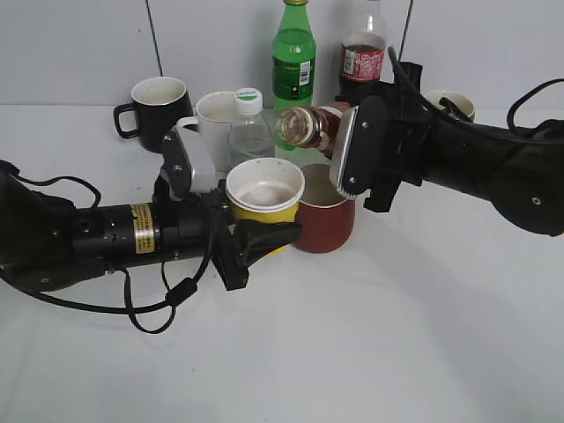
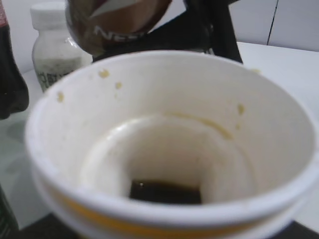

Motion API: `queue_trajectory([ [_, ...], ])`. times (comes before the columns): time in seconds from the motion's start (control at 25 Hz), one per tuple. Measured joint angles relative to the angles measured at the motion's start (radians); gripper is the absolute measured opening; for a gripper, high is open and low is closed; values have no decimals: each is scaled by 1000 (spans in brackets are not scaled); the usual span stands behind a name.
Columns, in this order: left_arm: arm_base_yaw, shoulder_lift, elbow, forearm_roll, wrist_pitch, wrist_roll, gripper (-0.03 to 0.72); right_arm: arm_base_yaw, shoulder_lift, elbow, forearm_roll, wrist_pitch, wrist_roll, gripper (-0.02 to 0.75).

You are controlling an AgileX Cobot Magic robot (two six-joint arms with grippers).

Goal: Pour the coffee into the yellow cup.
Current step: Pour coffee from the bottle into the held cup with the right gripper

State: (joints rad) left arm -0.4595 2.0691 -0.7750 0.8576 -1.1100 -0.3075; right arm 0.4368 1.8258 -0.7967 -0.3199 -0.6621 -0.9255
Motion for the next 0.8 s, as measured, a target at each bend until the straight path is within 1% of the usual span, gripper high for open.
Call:
queue_trajectory([
  [0.4, 0, -15, 0, 44, 20, -27, 379, 0, 0, 0, 1, -1, -168, 510],
  [0.8, 0, -17, -4, 90, 40, -58, 379, 0, 0, 0, 1, -32, -265, 510],
])
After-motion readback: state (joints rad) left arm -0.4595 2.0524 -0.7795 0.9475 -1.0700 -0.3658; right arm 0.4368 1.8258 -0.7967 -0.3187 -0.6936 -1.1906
